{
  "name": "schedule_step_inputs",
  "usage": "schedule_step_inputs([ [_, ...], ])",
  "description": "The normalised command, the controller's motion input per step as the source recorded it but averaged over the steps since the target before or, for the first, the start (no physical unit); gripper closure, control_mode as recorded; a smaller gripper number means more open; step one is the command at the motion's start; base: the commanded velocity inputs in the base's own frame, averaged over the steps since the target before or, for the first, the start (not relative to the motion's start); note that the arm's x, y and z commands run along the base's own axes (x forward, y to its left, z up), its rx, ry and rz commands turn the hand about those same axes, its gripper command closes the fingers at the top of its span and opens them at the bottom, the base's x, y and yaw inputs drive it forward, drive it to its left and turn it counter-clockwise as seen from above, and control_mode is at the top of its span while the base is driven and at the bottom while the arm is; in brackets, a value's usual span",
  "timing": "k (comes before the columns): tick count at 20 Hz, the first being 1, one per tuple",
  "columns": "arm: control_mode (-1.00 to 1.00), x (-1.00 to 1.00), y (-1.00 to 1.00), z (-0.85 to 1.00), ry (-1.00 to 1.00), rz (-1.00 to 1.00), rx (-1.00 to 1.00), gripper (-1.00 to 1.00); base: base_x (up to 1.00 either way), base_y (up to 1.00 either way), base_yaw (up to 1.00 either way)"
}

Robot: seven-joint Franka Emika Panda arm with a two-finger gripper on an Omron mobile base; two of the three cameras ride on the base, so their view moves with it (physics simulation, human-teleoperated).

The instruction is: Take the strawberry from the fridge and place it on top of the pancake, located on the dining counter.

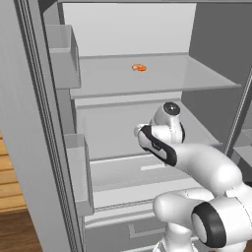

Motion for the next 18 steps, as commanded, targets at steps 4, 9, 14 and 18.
schedule_step_inputs([
  [4, -1.0, 0.08, 0.02, -0.16, 0.0, 0.0, 0.0, -1.0, 0.0, 0.0, 0.0],
  [9, -1.0, -0.09, 0.05, -0.41, 0.06, 0.0, 0.04, 1.0, 0.0, 0.0, 0.0],
  [14, -1.0, -0.18, 0.0, -0.39, 0.08, -0.01, 0.06, 1.0, 0.0, 0.0, 0.0],
  [18, -1.0, -0.32, 0.1, -0.46, 0.05, -0.04, 0.08, 1.0, 0.0, 0.0, 0.0],
])
